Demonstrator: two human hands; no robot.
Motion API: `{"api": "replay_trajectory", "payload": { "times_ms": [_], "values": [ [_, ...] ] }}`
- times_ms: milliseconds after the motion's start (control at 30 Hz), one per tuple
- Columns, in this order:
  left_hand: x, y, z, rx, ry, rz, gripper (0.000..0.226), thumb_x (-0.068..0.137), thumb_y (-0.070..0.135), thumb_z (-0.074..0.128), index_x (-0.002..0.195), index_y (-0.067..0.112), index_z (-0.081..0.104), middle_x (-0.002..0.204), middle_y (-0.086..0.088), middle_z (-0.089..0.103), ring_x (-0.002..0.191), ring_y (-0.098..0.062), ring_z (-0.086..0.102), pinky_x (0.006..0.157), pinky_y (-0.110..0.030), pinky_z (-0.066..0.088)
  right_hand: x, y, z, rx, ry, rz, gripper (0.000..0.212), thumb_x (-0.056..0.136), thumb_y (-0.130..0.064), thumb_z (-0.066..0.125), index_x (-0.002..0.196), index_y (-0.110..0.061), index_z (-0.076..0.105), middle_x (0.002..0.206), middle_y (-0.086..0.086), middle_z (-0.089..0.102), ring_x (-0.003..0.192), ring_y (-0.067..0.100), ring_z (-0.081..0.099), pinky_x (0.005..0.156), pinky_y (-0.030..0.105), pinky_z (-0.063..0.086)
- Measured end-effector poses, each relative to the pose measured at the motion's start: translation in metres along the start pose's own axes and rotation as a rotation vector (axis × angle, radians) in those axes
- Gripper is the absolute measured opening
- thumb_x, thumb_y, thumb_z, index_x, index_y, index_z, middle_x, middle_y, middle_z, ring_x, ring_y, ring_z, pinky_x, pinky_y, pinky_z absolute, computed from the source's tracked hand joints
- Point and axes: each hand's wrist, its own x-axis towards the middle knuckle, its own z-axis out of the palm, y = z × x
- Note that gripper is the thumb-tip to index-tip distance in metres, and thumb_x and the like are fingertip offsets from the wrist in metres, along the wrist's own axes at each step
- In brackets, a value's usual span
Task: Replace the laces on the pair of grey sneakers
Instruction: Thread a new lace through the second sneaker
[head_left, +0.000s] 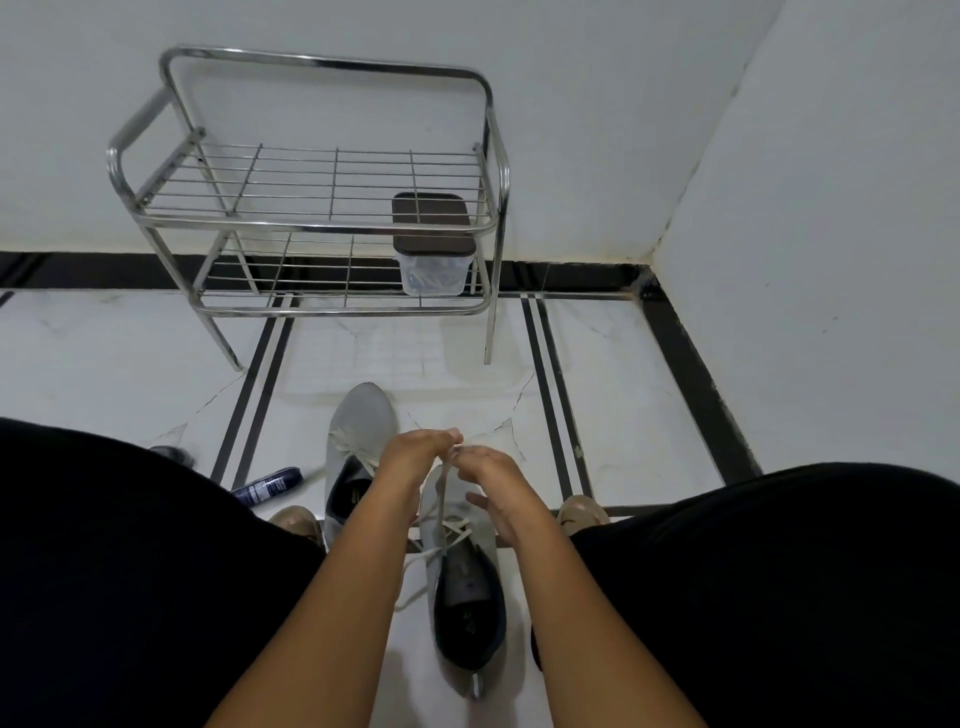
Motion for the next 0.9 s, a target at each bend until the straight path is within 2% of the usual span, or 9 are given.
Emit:
{"api": "replay_trajectory", "payload": {
  "times_ms": [133, 300, 367, 467, 567, 633, 733, 833, 900],
  "values": [
    [-0.005, -0.001, -0.002, -0.076, 0.028, 0.018, 0.021, 0.09, 0.013, 0.063, 0.104, -0.001, 0.069, 0.093, -0.002, 0.064, 0.08, -0.002, 0.053, 0.05, -0.001, 0.04, -0.007, 0.001, -0.001, -0.142, -0.031, -0.012, 0.021, 0.094, -0.037, 0.059, 0.092, -0.021, 0.071, 0.107, -0.007, 0.068, 0.104, 0.006, 0.056, 0.086, 0.027, 0.044],
    [0.007, -0.008, -0.023, -0.278, 0.324, -0.074, 0.013, 0.085, 0.02, 0.071, 0.088, 0.01, 0.063, 0.099, -0.006, 0.062, 0.1, -0.024, 0.056, 0.08, -0.03, 0.046, -0.024, -0.034, -0.036, -0.424, -0.009, 0.087, 0.019, 0.094, -0.025, 0.059, 0.092, -0.007, 0.066, 0.074, 0.002, 0.059, 0.066, 0.01, 0.056, 0.047, 0.014, 0.041],
    [0.014, -0.018, -0.037, -0.41, 0.448, -0.157, 0.026, 0.08, 0.023, 0.076, 0.095, 0.008, 0.062, 0.105, -0.011, 0.063, 0.098, -0.028, 0.059, 0.092, -0.037, 0.049, -0.02, -0.045, -0.053, -0.698, 0.076, 0.174, 0.024, 0.092, -0.026, 0.062, 0.101, -0.004, 0.068, 0.071, 0.0, 0.056, 0.061, 0.009, 0.055, 0.051, 0.017, 0.039],
    [0.016, -0.031, -0.048, -0.36, 0.512, -0.262, 0.033, 0.084, 0.022, 0.072, 0.104, 0.001, 0.057, 0.102, -0.013, 0.06, 0.095, -0.027, 0.059, 0.085, -0.037, 0.05, -0.01, -0.046, -0.058, -0.914, 0.175, 0.231, 0.01, 0.089, -0.017, 0.061, 0.085, -0.008, 0.061, 0.08, 0.004, 0.059, 0.076, 0.018, 0.061, 0.056, 0.024, 0.039],
    [0.018, -0.043, -0.042, -0.016, 0.575, -0.349, 0.054, 0.086, 0.026, 0.067, 0.126, -0.003, 0.047, 0.133, -0.02, 0.048, 0.122, -0.037, 0.047, 0.099, -0.043, 0.044, -0.005, -0.041, -0.047, -1.036, 0.127, 0.139, 0.014, 0.087, -0.003, 0.049, 0.089, -0.009, 0.062, 0.089, 0.008, 0.061, 0.079, 0.021, 0.057, 0.062, 0.025, 0.044],
    [0.009, -0.042, -0.031, 0.285, 0.698, -0.226, 0.053, 0.087, 0.026, 0.063, 0.129, 0.003, 0.041, 0.136, -0.02, 0.041, 0.122, -0.04, 0.044, 0.099, -0.046, 0.039, -0.007, -0.038, -0.035, -0.995, 0.091, 0.049, 0.023, 0.086, 0.0, 0.055, 0.102, -0.01, 0.069, 0.099, 0.007, 0.068, 0.086, 0.02, 0.059, 0.076, 0.027, 0.049],
    [0.006, -0.037, -0.01, 0.486, 0.395, 0.2, 0.026, 0.096, 0.018, 0.047, 0.121, 0.012, 0.051, 0.12, -0.012, 0.059, 0.106, -0.031, 0.057, 0.082, -0.032, 0.04, -0.008, -0.034, -0.022, -0.881, 0.123, -0.069, 0.014, 0.081, -0.007, 0.069, 0.087, -0.019, 0.065, 0.094, 0.001, 0.068, 0.08, 0.015, 0.06, 0.072, 0.027, 0.048],
    [0.008, -0.039, 0.002, 0.42, -0.122, 0.222, 0.023, 0.101, 0.021, 0.041, 0.11, 0.013, 0.061, 0.107, -0.006, 0.067, 0.098, -0.017, 0.058, 0.08, -0.026, 0.038, -0.004, -0.031, -0.02, -0.847, 0.165, -0.158, 0.014, 0.081, -0.01, 0.069, 0.074, -0.021, 0.064, 0.076, -0.007, 0.062, 0.075, 0.013, 0.058, 0.061, 0.022, 0.044],
    [0.007, -0.046, 0.0, 0.387, -0.233, 0.202, 0.018, 0.098, 0.026, 0.051, 0.092, 0.016, 0.064, 0.086, -0.002, 0.066, 0.084, -0.016, 0.058, 0.074, -0.026, 0.042, -0.002, -0.031, -0.023, -0.815, 0.194, -0.162, 0.006, 0.083, -0.012, 0.068, 0.081, -0.016, 0.071, 0.073, -0.006, 0.061, 0.073, 0.013, 0.058, 0.061, 0.022, 0.044]
  ]
}}
